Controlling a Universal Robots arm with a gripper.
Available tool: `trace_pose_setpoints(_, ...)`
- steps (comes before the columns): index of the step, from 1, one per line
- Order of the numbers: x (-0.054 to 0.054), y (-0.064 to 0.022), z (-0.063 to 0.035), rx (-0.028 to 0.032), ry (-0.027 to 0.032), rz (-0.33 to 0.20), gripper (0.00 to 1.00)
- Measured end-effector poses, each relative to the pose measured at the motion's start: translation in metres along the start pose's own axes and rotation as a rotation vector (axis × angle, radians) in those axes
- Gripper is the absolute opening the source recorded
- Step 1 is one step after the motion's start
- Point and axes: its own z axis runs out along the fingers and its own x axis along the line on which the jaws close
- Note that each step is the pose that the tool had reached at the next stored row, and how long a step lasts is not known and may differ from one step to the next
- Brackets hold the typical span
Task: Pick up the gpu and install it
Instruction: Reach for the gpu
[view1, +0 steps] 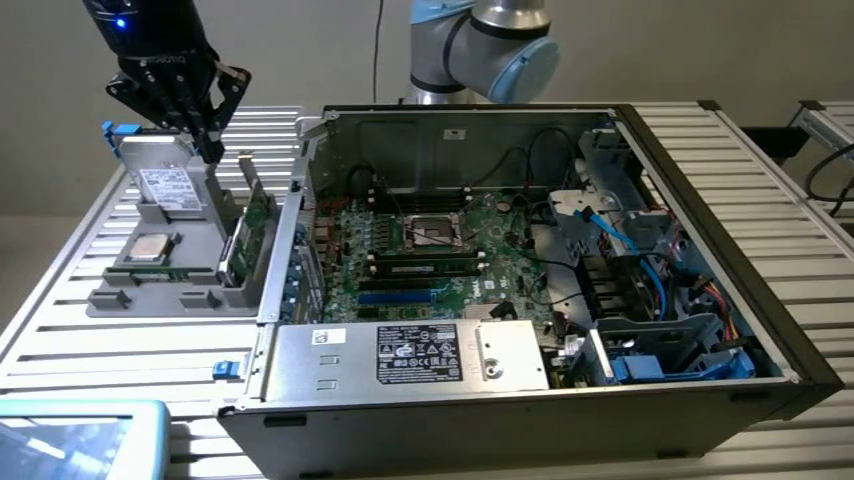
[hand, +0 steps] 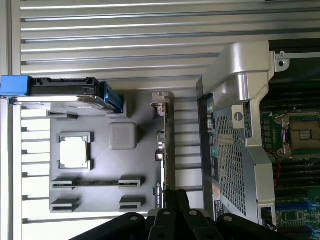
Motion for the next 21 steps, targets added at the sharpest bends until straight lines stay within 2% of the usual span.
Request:
trace_pose_setpoints(15, 0.0, 0.0, 0.0, 0.0, 0.0, 0.0, 0.13)
trace_pose_setpoints(18, 0.0, 0.0, 0.0, -0.0001, 0.0, 0.0, 0.32)
trace_pose_setpoints(21, 0.0001, 0.0, 0.0001, 0.0001, 0.0001, 0.0, 0.37)
